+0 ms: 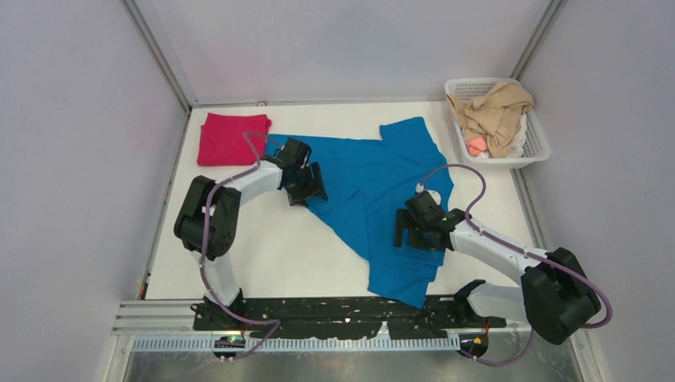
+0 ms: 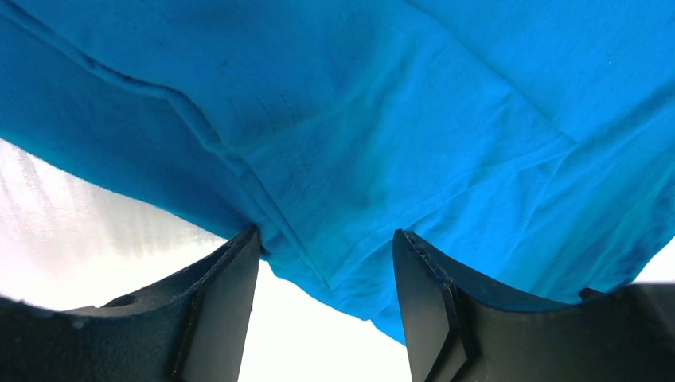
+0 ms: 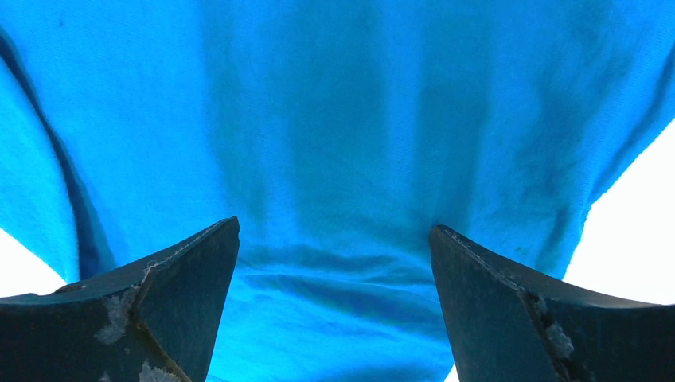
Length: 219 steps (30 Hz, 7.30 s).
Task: Fold and stack the t-shirts
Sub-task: Flatten out the tshirt
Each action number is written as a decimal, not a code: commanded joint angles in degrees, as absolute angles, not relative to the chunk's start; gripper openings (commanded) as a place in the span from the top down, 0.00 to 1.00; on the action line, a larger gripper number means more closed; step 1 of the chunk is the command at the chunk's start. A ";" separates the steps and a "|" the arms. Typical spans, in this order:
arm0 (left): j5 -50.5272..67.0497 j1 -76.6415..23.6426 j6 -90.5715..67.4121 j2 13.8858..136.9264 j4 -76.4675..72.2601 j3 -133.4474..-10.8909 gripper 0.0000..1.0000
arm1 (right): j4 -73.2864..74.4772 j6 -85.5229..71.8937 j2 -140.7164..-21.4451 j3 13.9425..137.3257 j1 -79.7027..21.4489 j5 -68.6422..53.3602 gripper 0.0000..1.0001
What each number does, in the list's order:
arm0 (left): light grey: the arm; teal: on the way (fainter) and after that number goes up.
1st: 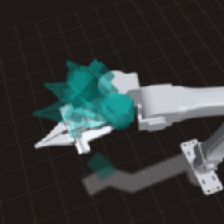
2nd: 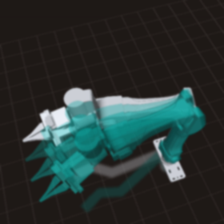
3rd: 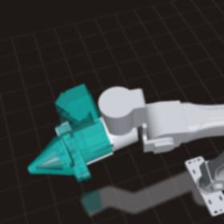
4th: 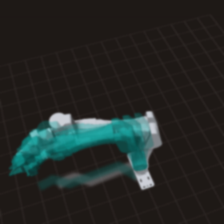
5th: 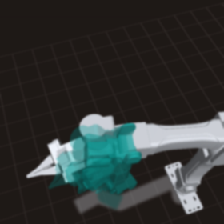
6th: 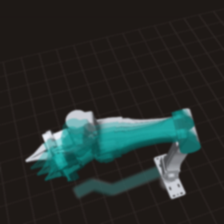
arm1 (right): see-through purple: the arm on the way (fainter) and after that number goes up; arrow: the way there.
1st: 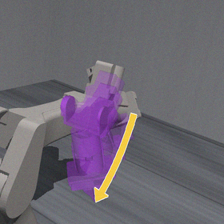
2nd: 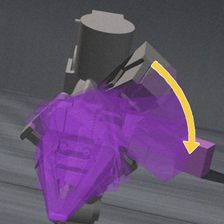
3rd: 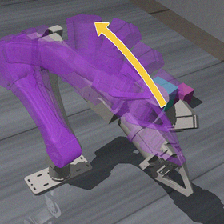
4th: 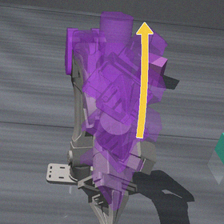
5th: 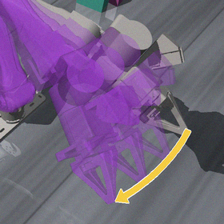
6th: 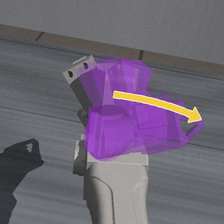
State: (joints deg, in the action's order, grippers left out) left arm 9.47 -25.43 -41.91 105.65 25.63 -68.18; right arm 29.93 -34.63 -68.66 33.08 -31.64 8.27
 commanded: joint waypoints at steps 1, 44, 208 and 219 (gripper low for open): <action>11.77 -26.52 -43.37 106.03 23.69 -69.15 0.38 | 28.39 -35.18 -69.01 33.08 -31.39 8.88 0.05; 1.62 -33.38 -44.30 107.18 36.35 -76.04 0.46 | 27.31 -34.34 -70.66 32.26 -31.39 8.00 0.05; -3.22 -14.95 -41.10 84.40 42.36 -69.67 0.00 | 43.26 -26.28 -75.70 57.94 -19.71 13.92 0.05; -16.72 -15.29 -56.34 45.12 58.77 -29.40 0.00 | 51.59 -33.90 -58.90 40.99 -49.05 10.95 0.05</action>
State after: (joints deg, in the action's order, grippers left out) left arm -11.07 -15.05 -48.29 53.52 52.47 -34.26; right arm 47.70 -29.10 -61.93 42.59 -43.22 10.57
